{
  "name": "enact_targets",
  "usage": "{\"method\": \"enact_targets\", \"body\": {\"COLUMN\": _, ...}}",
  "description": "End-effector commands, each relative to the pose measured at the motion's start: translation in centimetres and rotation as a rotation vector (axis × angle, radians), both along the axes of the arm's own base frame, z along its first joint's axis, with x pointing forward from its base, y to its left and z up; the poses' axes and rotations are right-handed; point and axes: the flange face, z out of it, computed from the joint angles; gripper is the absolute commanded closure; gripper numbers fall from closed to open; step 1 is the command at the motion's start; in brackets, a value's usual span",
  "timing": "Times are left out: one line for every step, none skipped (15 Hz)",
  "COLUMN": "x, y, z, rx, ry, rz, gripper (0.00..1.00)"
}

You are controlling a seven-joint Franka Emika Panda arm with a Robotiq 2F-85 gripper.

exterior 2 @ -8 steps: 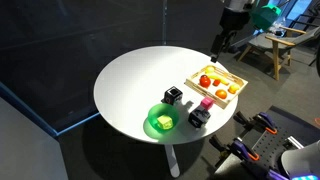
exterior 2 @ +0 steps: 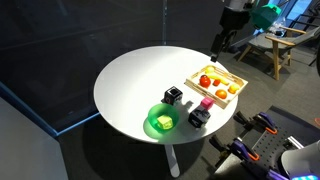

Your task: Put the pink block inside the green bowl

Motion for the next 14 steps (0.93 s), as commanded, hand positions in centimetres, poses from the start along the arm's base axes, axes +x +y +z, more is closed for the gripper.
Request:
{"method": "enact_targets", "body": {"x": 0.0, "y": 0.0, "z": 0.0, "rx": 0.0, "ry": 0.001, "rz": 0.0, "gripper": 0.0}}
{"method": "enact_targets", "body": {"x": 0.0, "y": 0.0, "z": 0.0, "rx": 0.0, "ry": 0.001, "rz": 0.0, "gripper": 0.0}}
{"method": "enact_targets", "body": {"x": 0.0, "y": 0.0, "z": 0.0, "rx": 0.0, "ry": 0.001, "rz": 0.0, "gripper": 0.0}}
{"method": "enact_targets", "body": {"x": 0.0, "y": 0.0, "z": 0.0, "rx": 0.0, "ry": 0.001, "rz": 0.0, "gripper": 0.0}}
{"method": "enact_targets", "body": {"x": 0.0, "y": 0.0, "z": 0.0, "rx": 0.0, "ry": 0.001, "rz": 0.0, "gripper": 0.0}}
{"method": "enact_targets", "body": {"x": 0.2, "y": -0.1, "z": 0.1, "rx": -0.004, "ry": 0.0, "rz": -0.005, "gripper": 0.0}}
{"method": "enact_targets", "body": {"x": 0.4, "y": -0.2, "z": 0.1, "rx": -0.009, "ry": -0.002, "rz": -0.009, "gripper": 0.0}}
{"method": "enact_targets", "body": {"x": 0.6, "y": -0.4, "z": 0.1, "rx": -0.015, "ry": -0.004, "rz": -0.014, "gripper": 0.0}}
{"method": "enact_targets", "body": {"x": 0.7, "y": -0.6, "z": 0.1, "rx": -0.02, "ry": -0.005, "rz": -0.021, "gripper": 0.0}}
{"method": "enact_targets", "body": {"x": 0.8, "y": -0.8, "z": 0.0, "rx": -0.026, "ry": -0.007, "rz": -0.029, "gripper": 0.0}}
{"method": "enact_targets", "body": {"x": 0.7, "y": -1.1, "z": 0.0, "rx": -0.03, "ry": -0.007, "rz": -0.038, "gripper": 0.0}}
{"method": "enact_targets", "body": {"x": 0.6, "y": -1.6, "z": -0.1, "rx": -0.042, "ry": -0.009, "rz": -0.051, "gripper": 0.0}}
{"method": "enact_targets", "body": {"x": 0.6, "y": -2.0, "z": -0.2, "rx": -0.046, "ry": -0.008, "rz": -0.056, "gripper": 0.0}}
{"method": "enact_targets", "body": {"x": 0.5, "y": -2.4, "z": -0.2, "rx": -0.051, "ry": -0.008, "rz": -0.059, "gripper": 0.0}}
